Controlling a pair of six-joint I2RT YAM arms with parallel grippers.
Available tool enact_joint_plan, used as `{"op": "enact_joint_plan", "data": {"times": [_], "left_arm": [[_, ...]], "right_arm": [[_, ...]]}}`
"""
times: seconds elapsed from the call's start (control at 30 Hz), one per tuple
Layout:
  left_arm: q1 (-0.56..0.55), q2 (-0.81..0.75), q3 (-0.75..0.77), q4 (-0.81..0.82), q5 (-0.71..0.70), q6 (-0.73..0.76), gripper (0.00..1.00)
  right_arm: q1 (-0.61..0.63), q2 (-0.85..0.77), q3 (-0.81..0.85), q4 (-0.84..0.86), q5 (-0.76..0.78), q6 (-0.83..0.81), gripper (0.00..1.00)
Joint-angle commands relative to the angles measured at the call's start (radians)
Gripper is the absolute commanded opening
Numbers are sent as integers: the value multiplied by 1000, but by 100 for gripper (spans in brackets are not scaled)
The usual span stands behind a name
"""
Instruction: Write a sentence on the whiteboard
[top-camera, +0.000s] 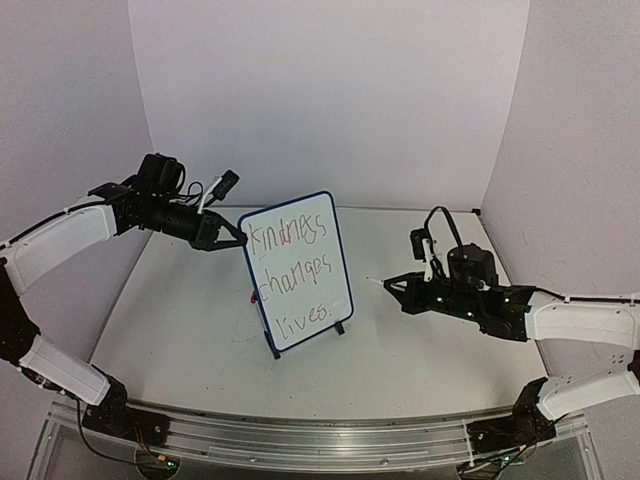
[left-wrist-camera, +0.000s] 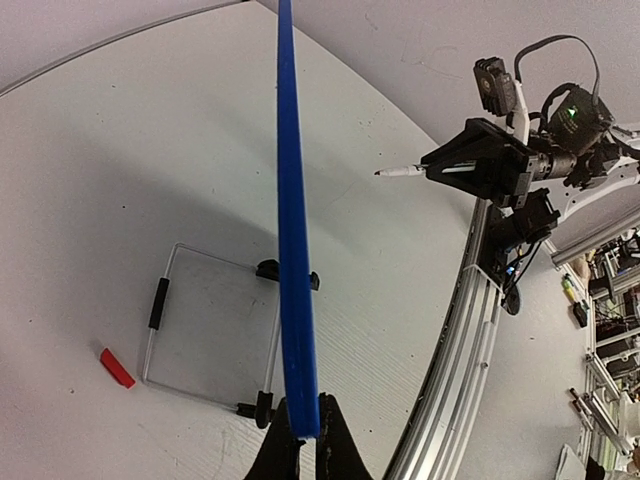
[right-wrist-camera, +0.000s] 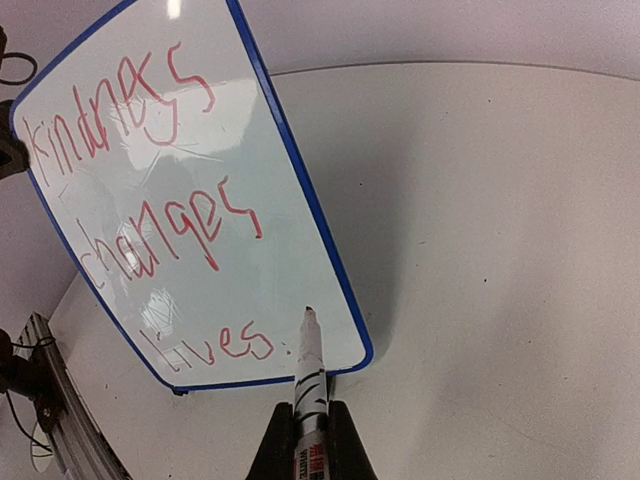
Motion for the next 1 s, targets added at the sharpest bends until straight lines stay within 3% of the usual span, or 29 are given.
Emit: {"op": "enact_joint_plan", "data": {"times": [0.0,0.6,0.97], "left_arm": [[-3,-56,60,-3,27,-21,0],[-3,-91,-13,133,-78,-3,0],[-3,-166,-148,244,-164,-5,0]], "right_arm": [[-4,-35,-18,-7,26,-1,0],[-4,-57,-42,2,11,16,0],[-4,-56,-53,12,1,24,0]]}}
